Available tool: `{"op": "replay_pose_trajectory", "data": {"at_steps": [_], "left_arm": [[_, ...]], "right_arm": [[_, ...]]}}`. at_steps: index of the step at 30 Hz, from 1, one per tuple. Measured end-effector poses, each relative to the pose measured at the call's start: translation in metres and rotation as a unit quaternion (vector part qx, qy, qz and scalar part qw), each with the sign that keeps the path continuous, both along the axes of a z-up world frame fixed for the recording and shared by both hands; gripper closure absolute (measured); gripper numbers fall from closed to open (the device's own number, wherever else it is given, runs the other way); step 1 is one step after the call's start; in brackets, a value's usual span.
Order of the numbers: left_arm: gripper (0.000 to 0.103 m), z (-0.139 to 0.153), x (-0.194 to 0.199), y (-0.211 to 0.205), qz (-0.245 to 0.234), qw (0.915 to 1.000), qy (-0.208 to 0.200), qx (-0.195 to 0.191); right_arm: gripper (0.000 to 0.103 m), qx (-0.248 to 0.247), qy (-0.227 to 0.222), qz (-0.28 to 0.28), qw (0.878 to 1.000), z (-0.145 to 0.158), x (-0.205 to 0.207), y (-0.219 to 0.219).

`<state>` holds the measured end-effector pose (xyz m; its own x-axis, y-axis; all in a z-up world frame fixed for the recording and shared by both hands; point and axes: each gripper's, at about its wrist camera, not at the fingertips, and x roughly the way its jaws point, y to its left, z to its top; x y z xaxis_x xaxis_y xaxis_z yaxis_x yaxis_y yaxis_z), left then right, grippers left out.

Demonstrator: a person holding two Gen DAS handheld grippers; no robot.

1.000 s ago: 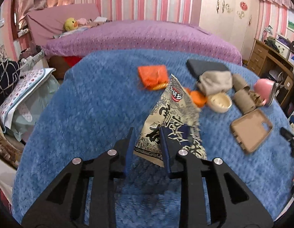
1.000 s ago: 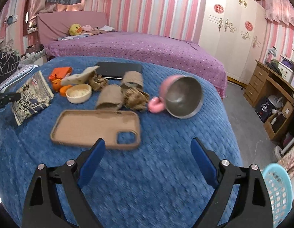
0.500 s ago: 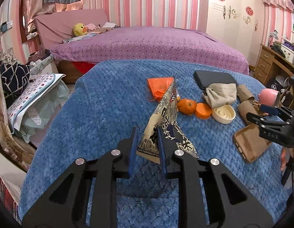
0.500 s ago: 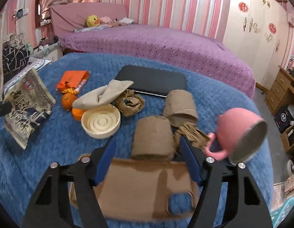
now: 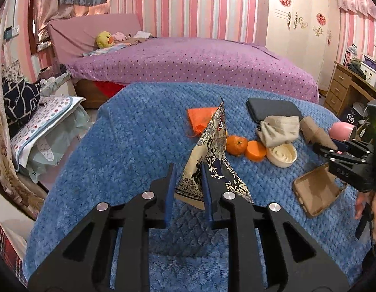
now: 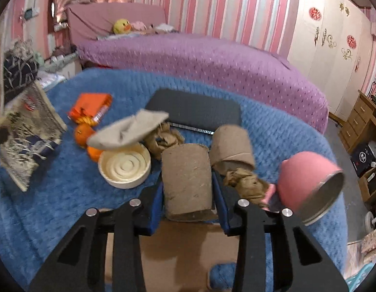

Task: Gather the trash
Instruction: 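Grasp the cardboard tube with the right gripper while the left gripper holds the wrapper, then carry wrapper and tube to the blue basket and release both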

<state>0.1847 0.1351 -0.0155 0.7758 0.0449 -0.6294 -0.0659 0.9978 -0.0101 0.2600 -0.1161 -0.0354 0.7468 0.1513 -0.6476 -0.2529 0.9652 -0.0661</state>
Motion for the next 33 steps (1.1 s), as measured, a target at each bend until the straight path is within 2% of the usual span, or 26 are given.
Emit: {"op": "replay_pose_trajectory", "data": {"at_steps": [6, 15, 19, 23, 28, 33], "left_arm": [[0.084, 0.018, -0.017, -0.024, -0.019, 0.9995, -0.026, 0.007], [0.084, 0.034, -0.037, -0.085, -0.049, 0.9974, -0.050, 0.018], [0.084, 0.031, -0.047, -0.119, -0.074, 0.9952, -0.058, 0.027], [0.084, 0.028, -0.054, -0.147, -0.098, 0.9936, -0.056, 0.005], [0.084, 0.020, -0.059, -0.180, -0.112, 0.9919, -0.059, 0.013], [0.084, 0.011, -0.062, -0.204, -0.125, 0.9906, -0.051, 0.021]], "right_arm": [[0.065, 0.013, -0.022, -0.019, 1.000, 0.022, -0.043, -0.041], [0.065, 0.017, -0.024, -0.081, 0.996, 0.024, -0.104, -0.125], [0.065, 0.035, -0.025, -0.120, 0.992, 0.023, -0.129, -0.166], [0.065, 0.044, -0.033, -0.149, 0.987, 0.025, -0.143, -0.197], [0.065, 0.058, -0.035, -0.168, 0.983, 0.018, -0.154, -0.226], [0.065, 0.052, -0.031, -0.177, 0.982, 0.013, -0.159, -0.245]]}}
